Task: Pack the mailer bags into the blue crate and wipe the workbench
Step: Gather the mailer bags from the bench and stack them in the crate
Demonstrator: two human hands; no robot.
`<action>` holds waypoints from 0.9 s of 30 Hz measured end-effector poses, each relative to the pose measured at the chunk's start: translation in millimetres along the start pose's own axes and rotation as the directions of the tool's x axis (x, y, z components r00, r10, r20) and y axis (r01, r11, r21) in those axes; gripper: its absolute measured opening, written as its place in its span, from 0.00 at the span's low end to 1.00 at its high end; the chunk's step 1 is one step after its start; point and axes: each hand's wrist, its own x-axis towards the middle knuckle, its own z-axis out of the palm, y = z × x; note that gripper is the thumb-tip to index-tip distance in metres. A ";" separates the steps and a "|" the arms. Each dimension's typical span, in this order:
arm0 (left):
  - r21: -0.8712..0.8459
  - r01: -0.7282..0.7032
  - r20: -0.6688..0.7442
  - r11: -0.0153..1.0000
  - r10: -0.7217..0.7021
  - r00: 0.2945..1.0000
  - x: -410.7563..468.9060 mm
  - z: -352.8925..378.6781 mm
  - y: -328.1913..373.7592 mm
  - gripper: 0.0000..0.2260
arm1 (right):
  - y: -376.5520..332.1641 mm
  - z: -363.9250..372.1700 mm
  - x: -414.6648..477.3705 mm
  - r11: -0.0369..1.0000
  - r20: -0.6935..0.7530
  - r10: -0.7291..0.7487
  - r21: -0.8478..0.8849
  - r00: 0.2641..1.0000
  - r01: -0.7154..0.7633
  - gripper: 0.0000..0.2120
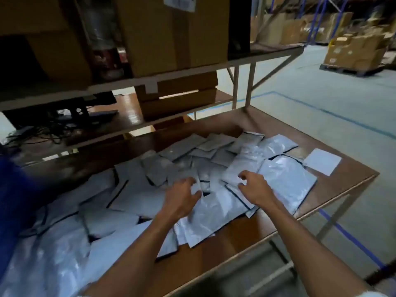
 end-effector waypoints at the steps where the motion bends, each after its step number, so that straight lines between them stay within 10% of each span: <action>1: -0.012 -0.013 0.002 1.000 0.013 1.000 13.0 9.7 6.7 0.22 | 9.0 -0.1 7.7 1.000 -0.028 0.020 -0.014 0.999 -0.021 0.19; 9: -0.069 -0.185 0.072 0.980 0.190 0.979 122.8 70.1 115.3 0.26 | 96.0 -26.5 63.9 0.929 -0.341 0.203 -0.229 0.918 -0.290 0.23; 15: 0.293 -0.256 0.218 0.921 0.197 0.956 146.9 114.3 156.9 0.36 | 134.6 -18.8 61.8 0.893 -0.265 0.290 -0.272 0.920 -0.359 0.31; 20: 0.275 -0.229 0.215 0.934 0.173 0.961 144.3 126.5 144.4 0.29 | 138.9 -11.8 56.0 0.964 -0.312 0.237 -0.045 0.920 -0.264 0.31; 27: 0.284 -0.224 0.236 0.932 0.158 0.959 151.4 109.1 142.2 0.33 | 119.8 -12.2 14.1 0.852 -0.224 0.412 -0.247 0.883 -0.461 0.38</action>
